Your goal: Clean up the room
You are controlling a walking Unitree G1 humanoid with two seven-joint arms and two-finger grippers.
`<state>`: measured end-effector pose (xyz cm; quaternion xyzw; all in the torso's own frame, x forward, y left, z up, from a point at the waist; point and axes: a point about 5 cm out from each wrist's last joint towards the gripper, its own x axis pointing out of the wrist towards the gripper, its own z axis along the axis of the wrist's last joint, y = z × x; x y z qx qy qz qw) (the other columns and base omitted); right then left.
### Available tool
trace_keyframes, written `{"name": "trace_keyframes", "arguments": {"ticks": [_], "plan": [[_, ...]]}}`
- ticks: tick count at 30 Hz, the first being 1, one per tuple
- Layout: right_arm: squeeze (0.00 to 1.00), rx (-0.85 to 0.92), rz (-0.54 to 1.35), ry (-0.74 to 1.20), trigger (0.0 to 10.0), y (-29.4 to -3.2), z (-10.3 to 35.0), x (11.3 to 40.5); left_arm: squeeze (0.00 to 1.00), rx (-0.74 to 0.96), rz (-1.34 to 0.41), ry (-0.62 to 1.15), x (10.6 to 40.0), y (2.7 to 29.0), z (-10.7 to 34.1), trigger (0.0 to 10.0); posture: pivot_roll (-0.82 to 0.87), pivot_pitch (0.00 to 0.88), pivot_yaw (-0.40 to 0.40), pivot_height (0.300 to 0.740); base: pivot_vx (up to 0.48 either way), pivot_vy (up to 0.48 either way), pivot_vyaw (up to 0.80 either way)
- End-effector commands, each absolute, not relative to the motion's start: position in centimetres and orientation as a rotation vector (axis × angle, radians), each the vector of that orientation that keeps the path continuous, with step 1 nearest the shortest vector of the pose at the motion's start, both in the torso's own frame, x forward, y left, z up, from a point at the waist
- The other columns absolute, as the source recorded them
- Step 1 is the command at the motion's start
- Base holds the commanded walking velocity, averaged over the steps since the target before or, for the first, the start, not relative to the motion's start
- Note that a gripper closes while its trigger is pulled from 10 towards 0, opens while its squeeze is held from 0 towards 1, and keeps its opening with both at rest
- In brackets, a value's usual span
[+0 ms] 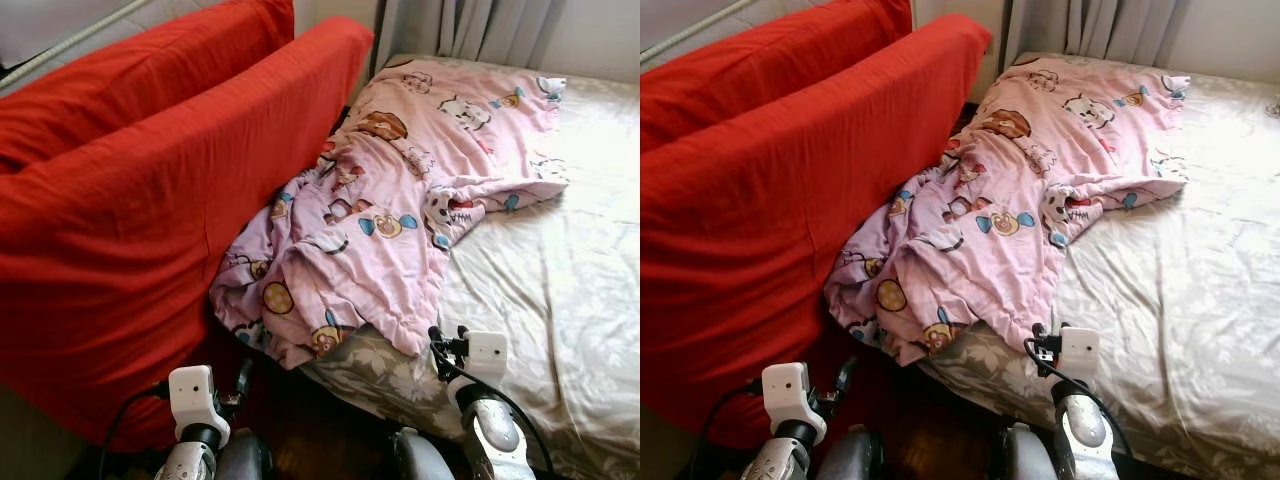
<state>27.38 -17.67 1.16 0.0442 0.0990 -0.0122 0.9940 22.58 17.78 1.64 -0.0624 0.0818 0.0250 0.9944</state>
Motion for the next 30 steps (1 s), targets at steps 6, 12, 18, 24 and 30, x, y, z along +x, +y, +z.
{"name": "trace_keyframes", "arguments": {"ticks": [6,12,18,24,30], "plan": [[0.0,0.09,-0.014,0.23,10.0,-17.17,0.61,27.2,0.0,-0.11,0.057,0.187,22.67,18.34,1.46,10.0,-0.03,0.134,0.015,0.627,0.0,0.0,0.0],[0.0,0.079,-0.014,0.249,10.0,-17.24,0.47,27.29,0.0,-0.111,0.051,0.189,23.19,18.21,1.47,10.0,-0.03,0.131,0.015,0.627,0.0,0.0,0.0],[0.0,0.084,-0.01,0.246,10.0,-17.23,0.47,27.34,0.0,-0.113,0.052,0.186,23.29,18.13,1.49,10.0,-0.02,0.13,0.01,0.627,0.0,0.0,0.0],[0.0,0.086,0.002,0.243,10.0,-17.05,0.59,27.56,0.0,-0.114,0.055,0.19,23.14,18.05,1.32,10.0,-0.02,0.131,0.008,0.627,0.0,0.0,0.0],[0.0,0.084,0.021,0.24,10.0,-16.82,0.63,27.59,0.0,-0.114,0.053,0.191,23.18,18.05,1.3,10.0,-0.02,0.128,0.006,0.627,0.0,0.0,0.0]]}}
